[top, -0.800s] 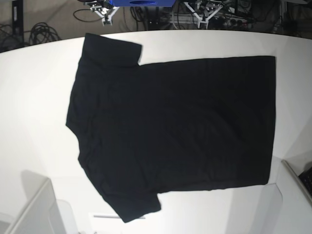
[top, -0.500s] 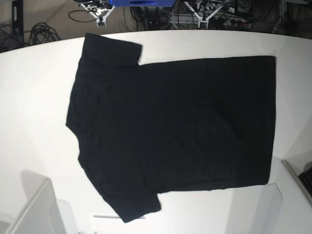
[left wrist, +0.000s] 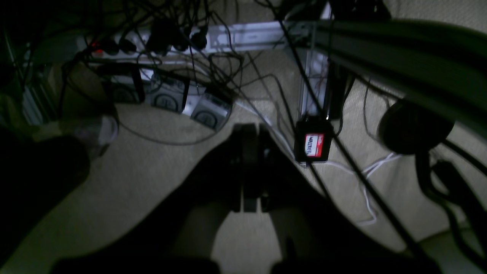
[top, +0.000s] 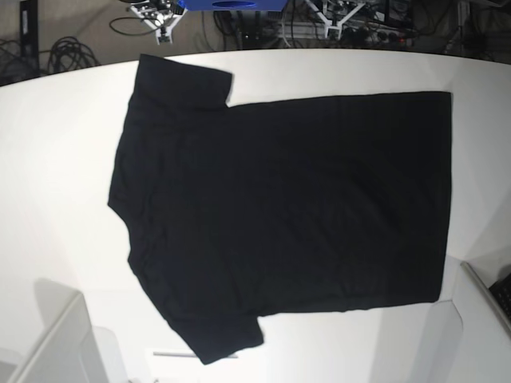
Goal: Fold the T-shirt properly
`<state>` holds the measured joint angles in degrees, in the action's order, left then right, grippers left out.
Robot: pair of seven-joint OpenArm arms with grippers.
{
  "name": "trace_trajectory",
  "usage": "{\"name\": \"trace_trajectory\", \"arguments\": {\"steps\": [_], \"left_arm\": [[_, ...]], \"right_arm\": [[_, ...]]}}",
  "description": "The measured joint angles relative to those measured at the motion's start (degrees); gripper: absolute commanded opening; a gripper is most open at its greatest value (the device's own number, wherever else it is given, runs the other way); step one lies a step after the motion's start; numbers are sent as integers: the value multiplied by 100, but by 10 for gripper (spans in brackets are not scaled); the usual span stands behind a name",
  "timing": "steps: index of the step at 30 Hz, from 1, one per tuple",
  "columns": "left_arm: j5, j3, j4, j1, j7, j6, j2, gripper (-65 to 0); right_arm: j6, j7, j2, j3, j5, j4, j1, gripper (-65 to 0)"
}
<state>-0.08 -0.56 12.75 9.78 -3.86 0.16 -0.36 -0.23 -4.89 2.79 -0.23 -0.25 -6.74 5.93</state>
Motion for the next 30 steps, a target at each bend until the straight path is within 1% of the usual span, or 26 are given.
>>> {"name": "trace_trajectory", "arguments": {"steps": [4,10,12,14,16,21,22,26,27,29,30], "left_arm": [[0,0,59,96,-46,0,0,-650],[13,66,142,289,-70,0,0,-650],[50,66,396,522,-358,0,0,-650],[57,66,752,837,-638,0,-2,-650],[66,79,1056,1154,-761,-9,-39,-650],[2,92,1784,1862,-951,-11,-365,-650],[0,79,1956,1991,-1078,4,-417,-650],[-2,2,2736,2553,-1333,4,-507,-650],[7,7,2975,2726,-1307,-42,-531,-650],[-2,17,3453,3064,-1320,-9,-575,-650],[2,11,3650,3195,-1300,-11,-605,-650]], "right_arm": [[0,11,98,0,-2,0,26,-650],[0,-26,66,0,0,-2,203,-650],[0,15,79,0,0,-90,323,-650],[0,-33,87,2,-7,-474,564,-650],[0,28,96,2,0,-951,850,-650],[-2,11,175,31,20,-2015,1624,-650],[-2,11,177,31,20,-2203,1790,-650],[-2,37,162,31,24,-2850,2321,-650],[0,70,155,109,28,-3027,2430,-650],[0,72,109,472,31,-3383,2621,-650],[-2,229,107,629,22,-3563,2680,-650]]}}
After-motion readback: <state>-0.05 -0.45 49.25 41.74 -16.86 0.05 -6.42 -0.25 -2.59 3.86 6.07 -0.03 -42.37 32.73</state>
